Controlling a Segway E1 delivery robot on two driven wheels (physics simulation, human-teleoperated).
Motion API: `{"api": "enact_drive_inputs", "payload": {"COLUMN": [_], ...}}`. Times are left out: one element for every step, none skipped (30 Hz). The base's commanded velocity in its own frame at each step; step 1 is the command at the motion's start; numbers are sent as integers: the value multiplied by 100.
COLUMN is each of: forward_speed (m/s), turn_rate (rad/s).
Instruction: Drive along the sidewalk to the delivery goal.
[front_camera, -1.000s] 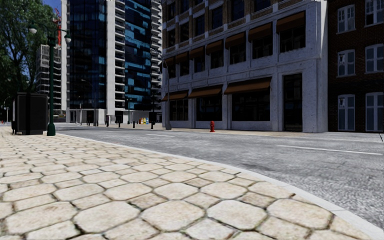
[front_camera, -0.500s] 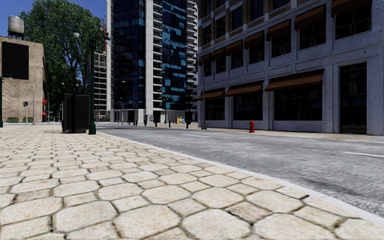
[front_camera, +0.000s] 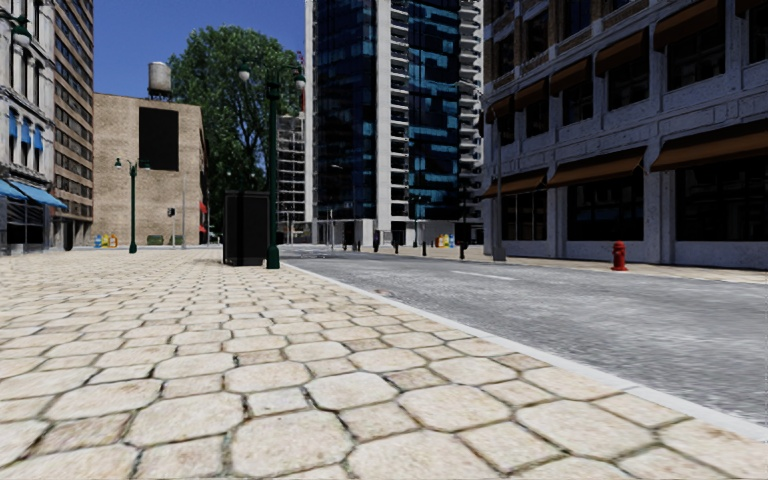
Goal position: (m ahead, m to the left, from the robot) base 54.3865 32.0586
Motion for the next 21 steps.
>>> {"api": "enact_drive_inputs", "payload": {"forward_speed": [200,200,200,200,200,200,200,200,200,200,200,200,200,200,200,200,200,200,200,200,200], "turn_rate": [59,59,59,60,62,62,65,66,66,67,67,67,67,67,67,67,67,67,67,67,67]}}
